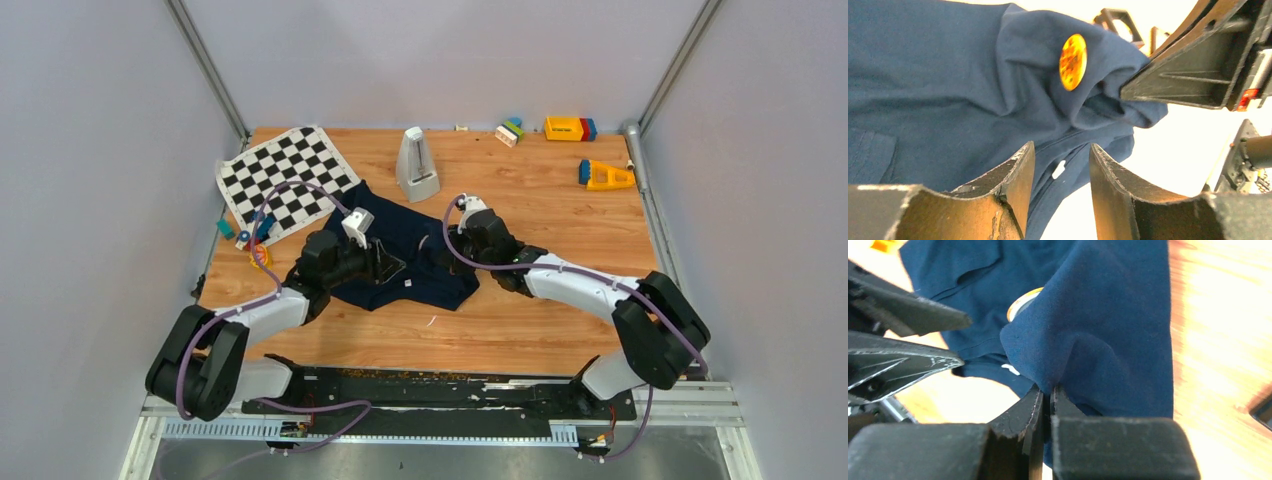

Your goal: Remove the brooch from the garment

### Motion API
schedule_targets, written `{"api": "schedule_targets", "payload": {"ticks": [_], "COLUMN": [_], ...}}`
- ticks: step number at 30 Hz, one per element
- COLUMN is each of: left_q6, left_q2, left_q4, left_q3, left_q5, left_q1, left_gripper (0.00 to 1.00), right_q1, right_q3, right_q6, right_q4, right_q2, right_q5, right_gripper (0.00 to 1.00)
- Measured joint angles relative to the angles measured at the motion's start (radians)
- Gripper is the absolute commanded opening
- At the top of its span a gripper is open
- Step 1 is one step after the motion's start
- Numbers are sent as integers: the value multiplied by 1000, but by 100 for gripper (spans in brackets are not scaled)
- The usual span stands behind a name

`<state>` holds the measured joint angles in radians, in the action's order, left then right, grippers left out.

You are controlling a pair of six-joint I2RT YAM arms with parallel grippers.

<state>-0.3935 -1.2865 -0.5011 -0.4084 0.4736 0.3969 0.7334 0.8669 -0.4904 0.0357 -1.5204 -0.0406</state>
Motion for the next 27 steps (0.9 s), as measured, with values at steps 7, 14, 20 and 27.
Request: {"api": "schedule_targets", "payload": {"ticks": [7, 14, 20, 27], "left_q6": [-14, -10, -14, -29], "left_q2": [114, 180, 142, 85], "left_q4": [-126, -133, -161, -200], "left_q3": [70, 79, 79, 80], "left_q5": [18, -39, -53, -56], "left_q1": [0, 0, 0, 0], "left_gripper": [47, 47, 48, 42], "right_q1": [6, 7, 30, 65], "right_q3": [-42, -51, -51, -51], "right_q6": [56, 86, 108, 129], "right_q4": [-134, -170, -187, -203], "right_q2": [39, 39, 39, 39], "right_q5": [-125, -179, -214, -237], "right_gripper": [2, 3, 4, 4]}}
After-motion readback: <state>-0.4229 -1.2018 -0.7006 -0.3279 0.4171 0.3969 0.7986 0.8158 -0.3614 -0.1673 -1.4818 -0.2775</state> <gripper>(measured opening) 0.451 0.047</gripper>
